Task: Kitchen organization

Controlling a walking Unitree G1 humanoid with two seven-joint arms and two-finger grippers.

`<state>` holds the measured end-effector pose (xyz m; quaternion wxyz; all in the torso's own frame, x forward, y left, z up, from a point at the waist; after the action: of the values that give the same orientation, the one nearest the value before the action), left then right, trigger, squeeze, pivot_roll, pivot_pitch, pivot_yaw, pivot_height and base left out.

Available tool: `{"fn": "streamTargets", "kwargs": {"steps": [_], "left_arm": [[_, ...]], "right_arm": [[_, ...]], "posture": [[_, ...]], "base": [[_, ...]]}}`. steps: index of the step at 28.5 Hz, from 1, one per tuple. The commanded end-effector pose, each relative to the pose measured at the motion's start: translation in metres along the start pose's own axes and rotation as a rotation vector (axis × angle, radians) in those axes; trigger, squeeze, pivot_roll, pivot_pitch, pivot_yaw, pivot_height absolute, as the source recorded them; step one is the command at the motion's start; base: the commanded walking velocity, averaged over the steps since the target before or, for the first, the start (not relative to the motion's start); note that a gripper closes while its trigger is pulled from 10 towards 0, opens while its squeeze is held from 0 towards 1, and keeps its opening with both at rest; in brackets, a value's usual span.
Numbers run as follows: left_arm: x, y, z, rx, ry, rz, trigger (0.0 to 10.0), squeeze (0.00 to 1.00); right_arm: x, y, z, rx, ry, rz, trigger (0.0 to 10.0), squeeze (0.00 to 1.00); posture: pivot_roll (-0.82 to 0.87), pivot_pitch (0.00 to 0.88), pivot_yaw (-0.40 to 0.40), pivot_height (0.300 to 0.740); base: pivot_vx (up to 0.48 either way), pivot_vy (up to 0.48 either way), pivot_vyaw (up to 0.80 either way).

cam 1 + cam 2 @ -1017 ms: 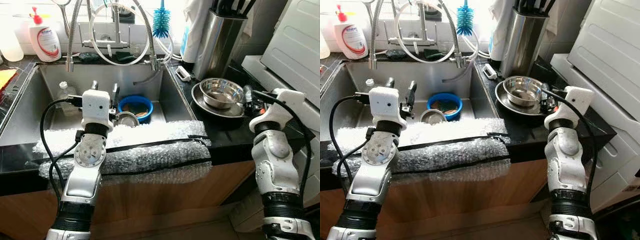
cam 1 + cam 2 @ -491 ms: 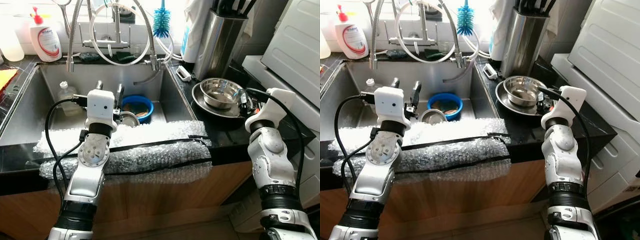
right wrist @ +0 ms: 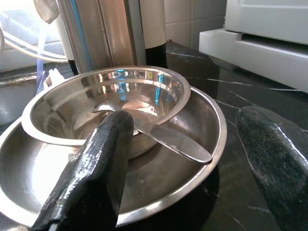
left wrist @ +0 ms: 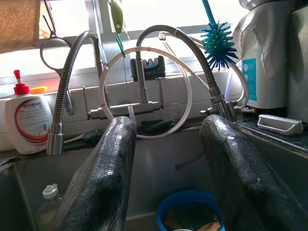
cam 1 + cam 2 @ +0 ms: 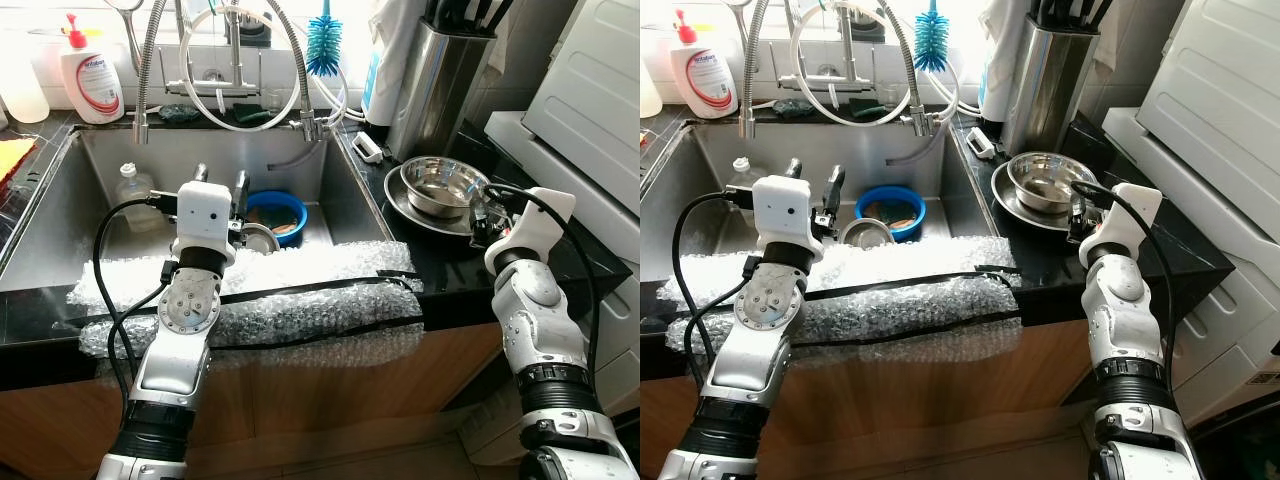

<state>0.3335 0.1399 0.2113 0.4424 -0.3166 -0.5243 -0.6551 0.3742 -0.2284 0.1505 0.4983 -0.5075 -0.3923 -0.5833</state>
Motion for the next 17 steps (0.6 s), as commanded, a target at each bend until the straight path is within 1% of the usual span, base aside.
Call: {"fn": "streamTargets", "kwargs": {"steps": [1,9,10,11,12,13,14,15,17], "left_arm": [[0.0066,0.0037,-0.0032,-0.016,0.018,-0.035,10.0,0.00],[0.0091,0.0056,-0.0020,-0.014,0.013,-0.044,10.0,0.00],[0.0091,0.0056,-0.0012,-0.012,0.013,-0.045,10.0,0.00],[0.0090,0.0056,-0.0010,-0.011,0.014,-0.045,10.0,0.00],[0.0089,0.0056,-0.0008,-0.010,0.014,-0.045,10.0,0.00],[0.0087,0.0056,-0.0008,-0.010,0.014,-0.044,10.0,0.00],[0.0087,0.0056,-0.0009,-0.010,0.014,-0.044,10.0,0.00],[0.0084,0.0054,-0.0012,-0.011,0.013,-0.043,10.0,0.00],[0.0080,0.0055,-0.0016,-0.011,0.014,-0.041,10.0,0.00]], "right_arm": [[0.0043,0.0029,-0.0023,-0.007,0.019,-0.008,10.0,0.00],[0.0075,0.0060,-0.0029,0.006,0.030,-0.026,9.9,0.00],[0.0091,0.0064,-0.0033,0.007,0.033,-0.034,5.6,0.00],[0.0096,0.0065,-0.0033,0.007,0.033,-0.036,2.9,0.00],[0.0104,0.0067,-0.0033,0.009,0.034,-0.041,0.6,0.00],[0.0110,0.0071,-0.0029,0.012,0.032,-0.043,1.2,0.00],[0.0110,0.0072,-0.0027,0.013,0.030,-0.042,1.2,0.00],[0.0101,0.0072,-0.0023,0.014,0.031,-0.039,2.7,0.00],[0.0084,0.0074,-0.0020,0.015,0.030,-0.031,2.9,0.00]], "posture": [[0.02,0.000,-0.095,0.740],[0.02,0.000,-0.092,0.740],[0.02,0.000,-0.091,0.740],[0.02,0.000,-0.091,0.740],[0.02,0.000,-0.092,0.740],[0.02,0.000,-0.092,0.740],[0.02,0.000,-0.092,0.740],[0.02,0.000,-0.092,0.740],[0.02,0.000,-0.093,0.740]], "base": [[0.000,0.000,0.00],[0.000,0.000,0.00],[0.000,0.000,0.00],[0.000,0.000,0.00],[0.000,0.000,0.00],[0.000,0.000,0.00],[0.000,0.000,0.00],[0.000,0.000,0.00],[0.000,0.000,0.00]]}}
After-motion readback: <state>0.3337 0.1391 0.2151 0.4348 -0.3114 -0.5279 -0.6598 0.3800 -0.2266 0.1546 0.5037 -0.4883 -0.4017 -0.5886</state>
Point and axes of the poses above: a point about 5 cm out from each wrist's last joint towards the gripper, its own y axis pointing out of the wrist towards the gripper, its own x axis along the axis of the wrist's last joint, z = x × y, the point moved 2 cm from there along y, pointing out of the wrist towards the gripper, and after that the axes turned 3 degrees about y, right-handed, at the moved point
